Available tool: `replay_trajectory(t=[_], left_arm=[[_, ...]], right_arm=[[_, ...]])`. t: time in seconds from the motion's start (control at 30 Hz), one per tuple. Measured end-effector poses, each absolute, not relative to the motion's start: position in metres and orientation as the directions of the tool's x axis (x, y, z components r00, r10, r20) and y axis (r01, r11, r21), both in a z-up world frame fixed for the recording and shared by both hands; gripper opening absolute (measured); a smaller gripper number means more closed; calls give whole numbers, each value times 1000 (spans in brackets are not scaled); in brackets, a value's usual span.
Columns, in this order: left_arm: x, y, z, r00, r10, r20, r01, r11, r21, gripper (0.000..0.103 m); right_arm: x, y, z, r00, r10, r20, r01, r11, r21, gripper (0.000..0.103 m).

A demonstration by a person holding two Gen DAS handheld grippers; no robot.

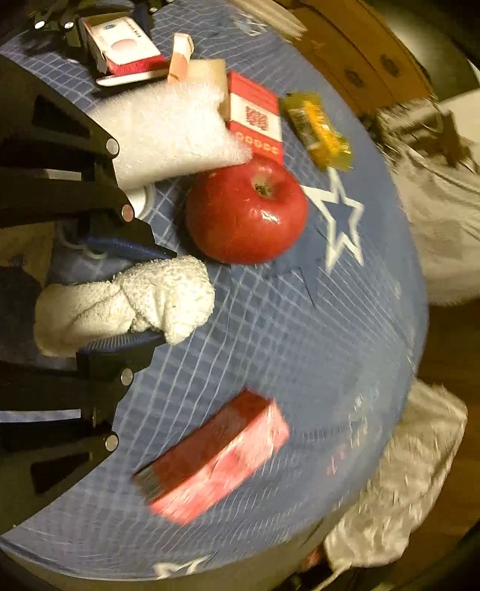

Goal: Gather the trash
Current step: 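Grasp the white medicine box with left tool while right tool grasps the towel, then lift and carry the medicine box and towel to the white bucket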

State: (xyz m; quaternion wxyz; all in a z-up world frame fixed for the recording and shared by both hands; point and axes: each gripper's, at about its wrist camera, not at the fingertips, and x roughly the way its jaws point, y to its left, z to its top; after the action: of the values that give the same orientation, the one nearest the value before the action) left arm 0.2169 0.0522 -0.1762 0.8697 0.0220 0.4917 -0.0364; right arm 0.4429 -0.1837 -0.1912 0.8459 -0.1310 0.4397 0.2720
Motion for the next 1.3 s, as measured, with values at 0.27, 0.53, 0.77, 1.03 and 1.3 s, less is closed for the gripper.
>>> replay_trajectory(t=[0.27,0.53,0.77,1.03,1.3], left_arm=[[194,52,-173,577,-60,-815,58,998,-32,53],[153,42,-139,700,-25,-714,29,1000,-7,52],[119,27,-96,810,23,-587,-23,1000,7,52],[100,15,-65,863,58,-502,-65,998,3,52],[94,14,-56,872,50,-486,-64,998,-12,52]], right_arm=[[339,-246,-147,661,363,-657,-425,902,72,37],[227,-257,-128,789,340,-513,-339,936,98,37],[170,-259,-99,874,283,-396,-280,958,66,37],[134,-257,-80,905,255,-340,-257,966,41,38],[124,-261,-73,907,259,-333,-262,964,37,38]])
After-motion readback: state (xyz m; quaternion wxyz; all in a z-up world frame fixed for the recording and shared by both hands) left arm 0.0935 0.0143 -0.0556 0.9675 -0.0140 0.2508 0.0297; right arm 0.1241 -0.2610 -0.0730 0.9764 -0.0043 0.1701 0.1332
